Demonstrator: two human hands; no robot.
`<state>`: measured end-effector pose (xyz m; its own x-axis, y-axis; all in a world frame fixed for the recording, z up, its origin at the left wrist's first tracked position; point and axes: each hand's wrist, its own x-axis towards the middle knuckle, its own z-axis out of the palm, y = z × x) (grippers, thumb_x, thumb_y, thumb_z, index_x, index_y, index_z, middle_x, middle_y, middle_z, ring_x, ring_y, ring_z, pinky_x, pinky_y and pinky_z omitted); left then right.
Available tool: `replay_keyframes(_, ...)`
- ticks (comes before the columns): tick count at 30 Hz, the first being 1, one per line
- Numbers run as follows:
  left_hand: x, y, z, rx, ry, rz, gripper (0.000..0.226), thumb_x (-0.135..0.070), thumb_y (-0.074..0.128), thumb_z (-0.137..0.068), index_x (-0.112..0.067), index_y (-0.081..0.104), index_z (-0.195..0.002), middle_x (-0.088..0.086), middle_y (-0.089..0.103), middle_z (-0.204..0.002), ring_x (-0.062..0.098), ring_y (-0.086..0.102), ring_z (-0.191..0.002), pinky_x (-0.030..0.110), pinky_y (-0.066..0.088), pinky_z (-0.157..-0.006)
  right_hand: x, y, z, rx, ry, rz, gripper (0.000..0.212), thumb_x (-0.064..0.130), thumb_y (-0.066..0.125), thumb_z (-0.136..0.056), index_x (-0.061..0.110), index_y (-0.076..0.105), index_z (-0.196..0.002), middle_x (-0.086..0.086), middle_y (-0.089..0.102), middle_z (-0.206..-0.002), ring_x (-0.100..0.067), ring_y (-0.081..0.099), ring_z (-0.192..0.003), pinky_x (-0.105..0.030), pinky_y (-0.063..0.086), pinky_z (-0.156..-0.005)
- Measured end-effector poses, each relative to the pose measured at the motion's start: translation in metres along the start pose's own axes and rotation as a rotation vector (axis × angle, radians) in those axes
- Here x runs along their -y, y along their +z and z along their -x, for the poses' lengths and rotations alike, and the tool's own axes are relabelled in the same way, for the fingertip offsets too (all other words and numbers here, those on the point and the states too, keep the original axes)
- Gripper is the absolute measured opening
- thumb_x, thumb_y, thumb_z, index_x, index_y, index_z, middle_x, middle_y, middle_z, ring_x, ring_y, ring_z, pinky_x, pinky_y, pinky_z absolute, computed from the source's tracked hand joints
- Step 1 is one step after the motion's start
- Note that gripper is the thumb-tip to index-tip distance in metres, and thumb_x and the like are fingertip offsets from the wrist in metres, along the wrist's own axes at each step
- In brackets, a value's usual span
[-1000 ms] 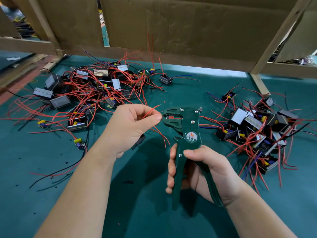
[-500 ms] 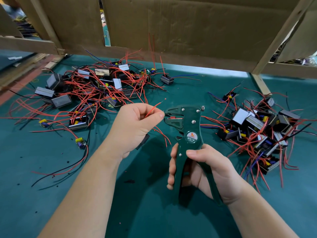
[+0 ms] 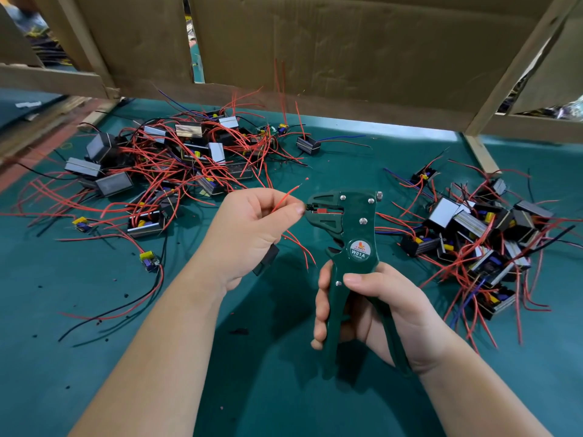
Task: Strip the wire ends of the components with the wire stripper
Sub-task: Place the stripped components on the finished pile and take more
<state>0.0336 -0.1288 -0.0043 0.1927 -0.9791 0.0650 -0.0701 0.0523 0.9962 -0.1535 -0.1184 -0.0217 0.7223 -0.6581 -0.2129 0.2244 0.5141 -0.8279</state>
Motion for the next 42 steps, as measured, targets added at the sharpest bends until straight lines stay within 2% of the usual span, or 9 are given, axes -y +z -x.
replay_keyframes(4,0.0,0.0,0.0,0.007,0.021,0.018,0.027,-0.013,0.067,-0.086,-0.024,0.069,-0.061,-0.007,0.048,-0.052,0.017,0.038,-0.056,0.016,0.031,-0.047,0.0,-0.001,0.001,0.0,-0.002,-0.006,0.029,0.024,0.067,-0.068,0.004,0.065,-0.089,-0.023,0.057,-0.074,-0.035,0.059,-0.063,-0.049,0.053,-0.065)
replay_keyframes(7,-0.003,0.0,0.002,0.026,0.03,0.045,0.011,-0.032,0.072,-0.072,-0.027,0.071,-0.063,-0.002,0.048,-0.057,0.017,0.036,-0.055,0.02,0.031,-0.048,0.0,-0.003,0.001,0.019,-0.011,-0.004,0.039,0.028,0.079,-0.063,0.004,0.065,-0.09,-0.022,0.058,-0.075,-0.035,0.06,-0.064,-0.049,0.053,-0.066)
replay_keyframes(9,-0.004,-0.001,0.002,0.027,0.03,0.048,0.012,-0.04,0.071,-0.064,-0.028,0.072,-0.064,0.006,0.047,-0.062,0.019,0.035,-0.056,0.021,0.031,-0.046,0.0,-0.003,0.002,0.027,-0.014,-0.008,0.046,0.033,0.084,-0.06,0.005,0.065,-0.091,-0.022,0.058,-0.075,-0.035,0.06,-0.064,-0.049,0.053,-0.066)
replay_keyframes(12,-0.003,-0.002,0.003,0.033,0.034,0.034,0.017,-0.043,0.072,-0.06,-0.027,0.073,-0.066,0.008,0.048,-0.063,0.018,0.037,-0.055,0.018,0.032,-0.045,0.001,-0.003,0.002,0.032,-0.016,-0.007,0.046,0.034,0.085,-0.059,0.005,0.065,-0.091,-0.022,0.059,-0.075,-0.034,0.06,-0.064,-0.049,0.053,-0.066)
replay_keyframes(19,-0.001,-0.003,0.002,0.037,0.016,0.016,0.017,-0.043,0.07,-0.062,-0.027,0.071,-0.061,-0.005,0.049,-0.049,0.01,0.041,-0.048,0.017,0.033,-0.046,0.002,-0.005,0.003,0.045,-0.018,0.026,0.044,0.033,0.083,-0.062,0.006,0.065,-0.091,-0.021,0.06,-0.075,-0.034,0.061,-0.064,-0.048,0.054,-0.066)
replay_keyframes(24,-0.001,-0.002,0.002,0.045,-0.003,0.023,0.022,-0.041,0.069,-0.065,-0.023,0.065,-0.054,-0.006,0.047,-0.046,0.009,0.041,-0.046,0.023,0.033,-0.051,0.001,-0.004,0.002,0.023,-0.018,0.042,0.026,0.023,0.069,-0.069,0.007,0.066,-0.089,-0.021,0.059,-0.074,-0.033,0.06,-0.063,-0.047,0.054,-0.065)
replay_keyframes(29,-0.001,-0.003,0.002,0.077,-0.022,0.026,0.026,-0.042,0.067,-0.066,-0.024,0.061,-0.048,-0.01,0.042,-0.045,0.008,0.038,-0.044,0.028,0.031,-0.055,0.0,-0.005,0.002,0.018,-0.006,0.048,0.023,0.022,0.066,-0.071,0.007,0.066,-0.088,-0.021,0.06,-0.073,-0.033,0.06,-0.062,-0.047,0.054,-0.064)
replay_keyframes(34,0.001,-0.006,0.001,0.081,-0.014,0.0,0.021,-0.042,0.068,-0.063,-0.026,0.065,-0.05,-0.01,0.044,-0.045,0.007,0.04,-0.044,0.02,0.032,-0.048,-0.001,-0.005,0.002,0.019,0.003,0.065,0.021,0.023,0.066,-0.072,0.009,0.066,-0.087,-0.02,0.06,-0.072,-0.033,0.06,-0.061,-0.047,0.054,-0.064)
replay_keyframes(42,0.005,-0.01,-0.001,0.076,-0.005,-0.013,0.022,-0.046,0.069,-0.06,-0.026,0.067,-0.053,-0.009,0.045,-0.047,0.007,0.04,-0.046,0.016,0.035,-0.048,-0.002,0.001,0.002,0.024,0.034,-0.002,0.023,0.027,0.065,-0.072,0.007,0.064,-0.084,-0.02,0.058,-0.069,-0.032,0.059,-0.058,-0.046,0.054,-0.061)
